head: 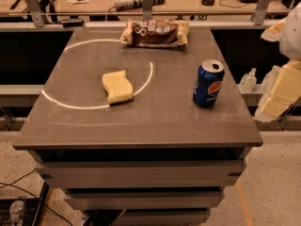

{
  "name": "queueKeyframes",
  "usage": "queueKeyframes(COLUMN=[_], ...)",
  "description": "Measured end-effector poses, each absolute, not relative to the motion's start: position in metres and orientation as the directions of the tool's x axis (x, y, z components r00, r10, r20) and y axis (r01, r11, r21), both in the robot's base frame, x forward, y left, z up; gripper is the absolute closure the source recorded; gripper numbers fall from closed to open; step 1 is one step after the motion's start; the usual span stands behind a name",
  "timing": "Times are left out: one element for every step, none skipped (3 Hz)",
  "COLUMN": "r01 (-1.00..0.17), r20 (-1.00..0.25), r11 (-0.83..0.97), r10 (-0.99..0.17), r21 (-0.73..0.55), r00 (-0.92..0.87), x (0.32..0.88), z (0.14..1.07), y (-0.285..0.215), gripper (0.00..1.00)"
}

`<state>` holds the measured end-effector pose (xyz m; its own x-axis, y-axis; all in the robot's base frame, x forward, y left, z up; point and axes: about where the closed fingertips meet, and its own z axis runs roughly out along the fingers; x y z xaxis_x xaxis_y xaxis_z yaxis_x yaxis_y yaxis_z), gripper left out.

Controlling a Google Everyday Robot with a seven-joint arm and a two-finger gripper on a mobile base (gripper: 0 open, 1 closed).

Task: Move brown chip bag near pepsi can

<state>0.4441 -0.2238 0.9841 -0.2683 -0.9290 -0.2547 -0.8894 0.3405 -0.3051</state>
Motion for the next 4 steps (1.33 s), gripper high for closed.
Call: queueKeyframes(r01=[-0.749,-0.583,-0.461,-0.371], r20=[-0.334,-0.458,-0.593,-0.718], r11=[0.529,0.703,0.815,0.868], r10=[-0.845,-0.710,-0.575,-0.486], r21=[-0.398,-0.407,-0.352,-0.330], r00=[-0.418,-0.536,-0.564,-0.498], x=[0.446,0.444,0.448,0.468], z=[0.993,0.986,0.969,0.975], y=[-0.258,-0.293,-0.318,-0.337], gripper=[0.00,0.00,0.00,0.00])
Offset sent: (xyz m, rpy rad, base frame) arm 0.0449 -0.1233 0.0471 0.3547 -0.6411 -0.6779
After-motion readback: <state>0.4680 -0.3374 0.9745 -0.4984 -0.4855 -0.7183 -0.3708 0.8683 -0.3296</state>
